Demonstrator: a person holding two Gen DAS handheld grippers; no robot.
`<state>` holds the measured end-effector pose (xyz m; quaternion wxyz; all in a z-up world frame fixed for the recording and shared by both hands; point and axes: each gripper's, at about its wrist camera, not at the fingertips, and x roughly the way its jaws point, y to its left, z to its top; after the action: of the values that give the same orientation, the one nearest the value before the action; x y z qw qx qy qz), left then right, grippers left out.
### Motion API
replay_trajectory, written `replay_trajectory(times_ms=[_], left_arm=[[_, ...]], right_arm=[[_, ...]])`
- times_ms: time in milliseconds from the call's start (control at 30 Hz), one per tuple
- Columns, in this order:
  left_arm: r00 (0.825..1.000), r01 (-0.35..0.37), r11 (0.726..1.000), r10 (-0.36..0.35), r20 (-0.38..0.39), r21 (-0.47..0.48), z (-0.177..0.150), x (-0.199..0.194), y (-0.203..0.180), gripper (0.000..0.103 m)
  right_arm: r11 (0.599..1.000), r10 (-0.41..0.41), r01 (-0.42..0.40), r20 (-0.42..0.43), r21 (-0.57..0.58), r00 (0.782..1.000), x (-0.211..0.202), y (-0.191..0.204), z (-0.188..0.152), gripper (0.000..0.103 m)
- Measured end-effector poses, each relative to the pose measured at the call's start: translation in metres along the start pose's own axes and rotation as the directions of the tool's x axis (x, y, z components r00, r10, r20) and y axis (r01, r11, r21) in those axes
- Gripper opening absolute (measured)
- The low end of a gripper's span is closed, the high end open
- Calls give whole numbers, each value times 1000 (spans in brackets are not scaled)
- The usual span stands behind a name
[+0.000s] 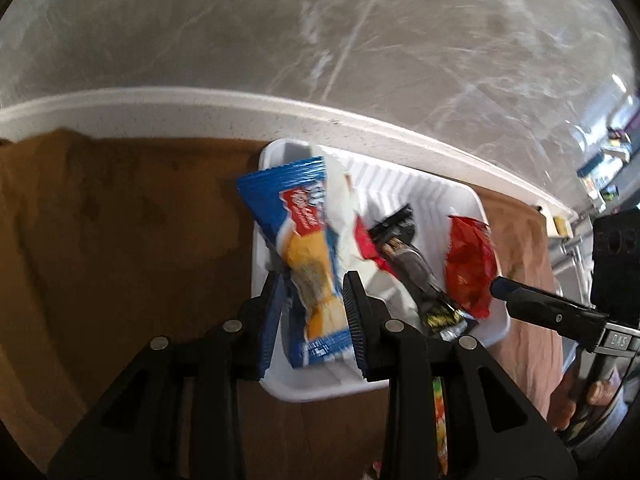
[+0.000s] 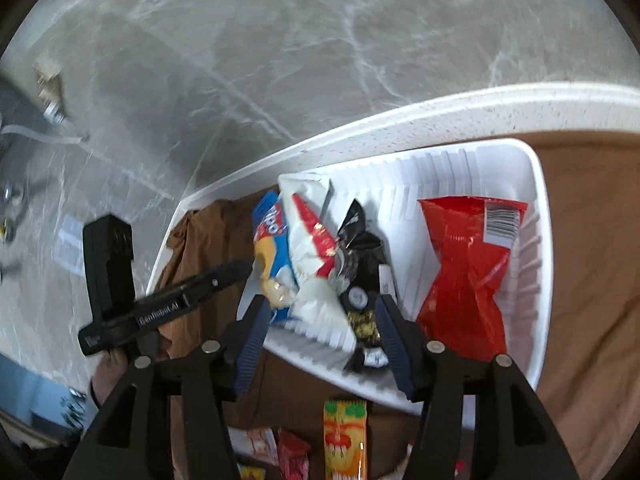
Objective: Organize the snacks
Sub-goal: 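Place both held packets into the white tray and open both tools, then grasp the clear packet with the left tool while the right tool grasps the gold packet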
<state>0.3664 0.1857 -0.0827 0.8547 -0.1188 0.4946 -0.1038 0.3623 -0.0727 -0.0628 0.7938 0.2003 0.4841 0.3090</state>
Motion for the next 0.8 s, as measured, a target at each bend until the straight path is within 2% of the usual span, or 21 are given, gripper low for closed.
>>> replay_trajectory(times_ms=[233, 433, 533, 600, 733, 800], left_arm=[[1000, 26, 995, -25, -16, 93, -37, -23, -29, 29], [993, 65, 979, -44, -110, 193, -87, -36, -37, 29], [986, 71, 963, -29, -162, 259, -117, -44, -36, 29], [980, 72, 943, -7, -197, 326, -140, -50, -39, 29], [967, 63, 914, 43, -250, 400, -170, -52, -38, 29], [962, 53, 907, 65, -263, 418, -180, -55, -35, 29]], right_arm=[[985, -55, 51, -21, -162, 998, -36, 29, -33, 61], [941, -129, 98, -75, -325, 989, -56, 46, -77, 65], [912, -173, 112, -124, -395, 977, -57, 48, -108, 65], [890, -201, 115, -153, -441, 968, -57, 48, -129, 65], [832, -294, 140, -214, -537, 931, -46, 44, -169, 65], [831, -293, 123, -239, -542, 926, -42, 42, -182, 65]])
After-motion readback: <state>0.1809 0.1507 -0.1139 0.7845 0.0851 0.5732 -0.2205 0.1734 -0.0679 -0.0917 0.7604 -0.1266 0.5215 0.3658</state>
